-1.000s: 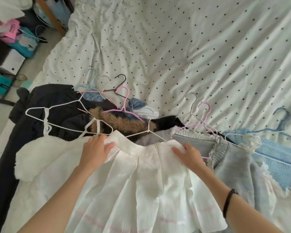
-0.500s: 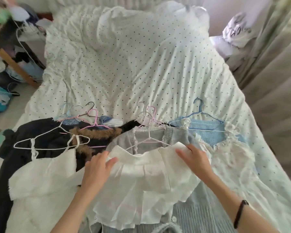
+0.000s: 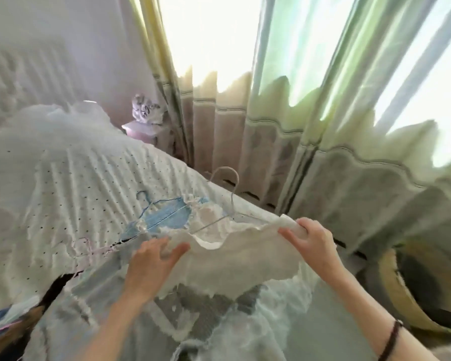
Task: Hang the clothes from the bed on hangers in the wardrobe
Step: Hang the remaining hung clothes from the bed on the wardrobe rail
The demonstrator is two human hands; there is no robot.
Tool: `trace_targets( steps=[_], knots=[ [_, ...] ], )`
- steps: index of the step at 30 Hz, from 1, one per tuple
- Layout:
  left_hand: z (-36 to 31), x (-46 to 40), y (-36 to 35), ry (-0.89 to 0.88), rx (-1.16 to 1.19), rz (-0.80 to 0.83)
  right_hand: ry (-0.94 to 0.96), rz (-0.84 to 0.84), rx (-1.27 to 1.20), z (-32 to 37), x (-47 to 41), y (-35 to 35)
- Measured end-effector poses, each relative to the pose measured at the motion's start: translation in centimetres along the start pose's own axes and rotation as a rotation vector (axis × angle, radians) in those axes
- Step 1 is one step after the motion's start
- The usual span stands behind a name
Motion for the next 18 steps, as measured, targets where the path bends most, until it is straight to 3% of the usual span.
trace_targets(
  steps=[5, 9, 12, 15, 18],
  knots=[
    [-9.9, 0.9, -4.3, -0.298, 0.068, 0.124, -0.127, -0.22, 0.094, -6.0, 4.8, 10.7],
    [-18.3, 3.0, -8.7, -0.428, 0.169, 0.243, -0.248, -0.371, 0.175, -10.4, 9.5, 18.7],
    [-24.4, 6.2, -12.5, -0.555, 0.219, 0.317, -0.361, -0.475, 0.301, -12.9, 13.4, 24.5],
    [-30.7, 10.6, -16.8, -0.695, 0.127, 0.33, -0.43, -0.563, 0.388, -15.9, 17.0, 29.8],
    [-36.5, 15.6, -20.4, -0.753, 0.235, 0.499, -0.5, -0.656, 0.535, -19.1, 20.7, 35.1]
  ],
)
Point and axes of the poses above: each hand's wrist, its own x-axis away from the middle knuckle, its own y-axis out of the back of the hand, z = x × y, the point moved 2 cm from there along -x, towards the middle knuckle, and after that the axes turned 9 degrees about -z, right-handed, at the moved point
